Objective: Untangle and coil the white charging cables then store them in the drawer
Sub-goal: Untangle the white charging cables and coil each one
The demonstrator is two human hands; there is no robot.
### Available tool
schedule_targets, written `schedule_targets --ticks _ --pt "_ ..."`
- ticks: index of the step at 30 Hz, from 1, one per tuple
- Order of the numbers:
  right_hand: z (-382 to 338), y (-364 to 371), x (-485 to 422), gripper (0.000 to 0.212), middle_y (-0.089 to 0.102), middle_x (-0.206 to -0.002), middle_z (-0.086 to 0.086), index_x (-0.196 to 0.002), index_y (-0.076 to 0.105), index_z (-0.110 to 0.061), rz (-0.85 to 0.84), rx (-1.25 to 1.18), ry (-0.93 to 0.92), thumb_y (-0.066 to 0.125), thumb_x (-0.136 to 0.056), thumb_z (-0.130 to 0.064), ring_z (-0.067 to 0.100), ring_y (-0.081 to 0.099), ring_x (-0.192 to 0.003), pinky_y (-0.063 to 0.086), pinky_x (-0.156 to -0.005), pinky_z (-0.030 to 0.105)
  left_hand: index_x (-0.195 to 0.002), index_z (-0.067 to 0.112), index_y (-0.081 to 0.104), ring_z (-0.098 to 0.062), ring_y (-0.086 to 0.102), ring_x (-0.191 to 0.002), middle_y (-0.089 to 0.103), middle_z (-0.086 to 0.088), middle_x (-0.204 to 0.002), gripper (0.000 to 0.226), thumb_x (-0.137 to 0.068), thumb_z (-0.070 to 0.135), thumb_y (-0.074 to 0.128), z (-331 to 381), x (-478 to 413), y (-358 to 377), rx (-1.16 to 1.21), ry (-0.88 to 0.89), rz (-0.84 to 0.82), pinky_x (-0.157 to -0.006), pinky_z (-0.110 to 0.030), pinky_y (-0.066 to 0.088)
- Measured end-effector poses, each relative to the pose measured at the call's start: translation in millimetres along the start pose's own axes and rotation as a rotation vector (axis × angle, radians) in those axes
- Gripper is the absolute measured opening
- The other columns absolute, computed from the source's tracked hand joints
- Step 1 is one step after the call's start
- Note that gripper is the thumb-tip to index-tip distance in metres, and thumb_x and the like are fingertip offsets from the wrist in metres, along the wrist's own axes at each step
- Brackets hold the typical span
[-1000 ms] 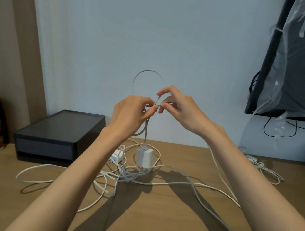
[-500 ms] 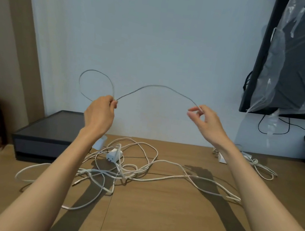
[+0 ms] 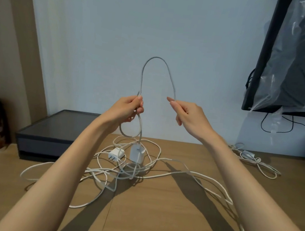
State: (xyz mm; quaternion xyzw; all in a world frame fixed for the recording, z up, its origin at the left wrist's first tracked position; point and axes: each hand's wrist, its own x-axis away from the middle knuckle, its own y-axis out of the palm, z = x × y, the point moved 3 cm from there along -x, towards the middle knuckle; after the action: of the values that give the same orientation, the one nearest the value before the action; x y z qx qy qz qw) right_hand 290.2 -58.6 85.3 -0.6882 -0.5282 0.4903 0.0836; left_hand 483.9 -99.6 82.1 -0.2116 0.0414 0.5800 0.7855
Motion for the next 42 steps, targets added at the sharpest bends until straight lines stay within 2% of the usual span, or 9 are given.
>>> schedule_targets --ticks 5,9,15,18,22,30,33,36,42 --pt "2 17 3 0.038 0.063 -0.119 0.011 -0.117 0.058 -0.016 -0.182 0.294 0.007 0.026 -0.103 -0.032 0.035 0.056 -0.107 0.045 -0.088 0.041 -0.091 0.024 0.063 -0.009 0.035 -0.061 0.043 0.005 -0.071 0.033 -0.096 0.049 0.042 -6 3 18 -0.049 0.007 0.045 -0.057 -0.023 0.03" --pt "-2 28 9 0.038 0.065 -0.116 0.007 -0.115 0.064 -0.017 -0.294 0.278 -0.017 0.033 -0.103 -0.034 0.026 0.057 -0.109 0.045 -0.093 0.044 -0.103 0.02 0.07 -0.006 0.034 -0.054 0.039 0.008 -0.06 0.038 -0.091 0.049 0.05 -7 8 28 -0.028 0.05 0.101 -0.05 -0.018 0.028" --pt "-9 27 13 0.034 0.054 -0.088 -0.01 -0.106 0.068 -0.025 -0.353 0.236 -0.038 0.036 -0.102 -0.033 0.014 0.054 -0.091 0.044 -0.081 0.035 -0.103 0.021 0.07 0.017 0.053 -0.077 0.063 0.019 -0.087 0.023 -0.091 0.035 0.058 -7 12 33 0.005 0.104 0.048 -0.059 -0.003 0.041" --pt "-4 24 12 0.034 0.048 -0.075 -0.017 -0.099 0.071 -0.019 -0.312 0.085 0.023 0.037 -0.102 -0.026 0.002 0.047 -0.073 0.037 -0.068 0.021 -0.108 0.022 0.069 0.01 0.053 -0.067 0.06 0.0 -0.072 0.019 -0.092 0.024 0.057 -11 13 29 0.02 0.084 0.018 -0.057 -0.015 0.038" --pt "-1 24 11 0.035 0.05 -0.069 -0.012 -0.096 0.072 -0.017 -0.295 0.062 0.023 0.038 -0.102 -0.026 0.005 0.047 -0.067 0.035 -0.062 0.019 -0.108 0.023 0.07 0.013 0.058 -0.09 0.067 0.021 -0.099 0.023 -0.087 0.031 0.063 -17 14 33 0.043 0.081 -0.08 -0.071 -0.012 0.039" --pt "23 18 15 0.037 0.051 -0.062 0.003 -0.078 0.071 -0.027 -0.191 0.069 0.129 0.043 -0.099 -0.039 0.018 0.048 -0.061 0.038 -0.063 0.034 -0.093 0.017 0.072 0.002 0.053 -0.074 0.063 0.008 -0.08 0.017 -0.09 0.029 0.06 -33 -4 21 0.123 0.067 0.377 -0.061 -0.006 0.038" --pt "52 -2 22 0.029 0.049 -0.056 -0.006 -0.075 0.067 -0.03 0.119 0.169 0.278 0.049 -0.094 -0.044 0.015 0.049 -0.064 0.031 -0.057 0.031 -0.086 0.021 0.071 -0.008 0.039 -0.054 0.05 0.001 -0.06 0.017 -0.092 0.03 0.058 -46 -12 4 -0.053 0.029 0.478 -0.053 -0.021 0.031" --pt "67 -17 30 0.027 0.051 -0.061 -0.01 -0.081 0.07 -0.026 0.341 0.13 0.373 0.053 -0.093 -0.043 0.014 0.049 -0.074 0.03 -0.06 0.03 -0.094 0.019 0.073 -0.012 0.05 -0.062 0.063 -0.002 -0.074 0.024 -0.094 0.033 0.053 -55 -17 -9 -0.24 0.004 0.556 -0.057 -0.026 0.038" --pt "62 -9 23 0.026 0.049 -0.059 0.01 -0.09 0.073 -0.024 0.192 -0.056 0.227 0.048 -0.097 -0.027 0.007 0.032 -0.046 0.026 -0.051 0.025 -0.096 0.022 0.07 -0.01 0.05 -0.064 0.063 0.005 -0.074 0.025 -0.098 0.029 0.046 -38 -20 -3 -0.561 0.081 0.442 -0.056 -0.026 0.032"
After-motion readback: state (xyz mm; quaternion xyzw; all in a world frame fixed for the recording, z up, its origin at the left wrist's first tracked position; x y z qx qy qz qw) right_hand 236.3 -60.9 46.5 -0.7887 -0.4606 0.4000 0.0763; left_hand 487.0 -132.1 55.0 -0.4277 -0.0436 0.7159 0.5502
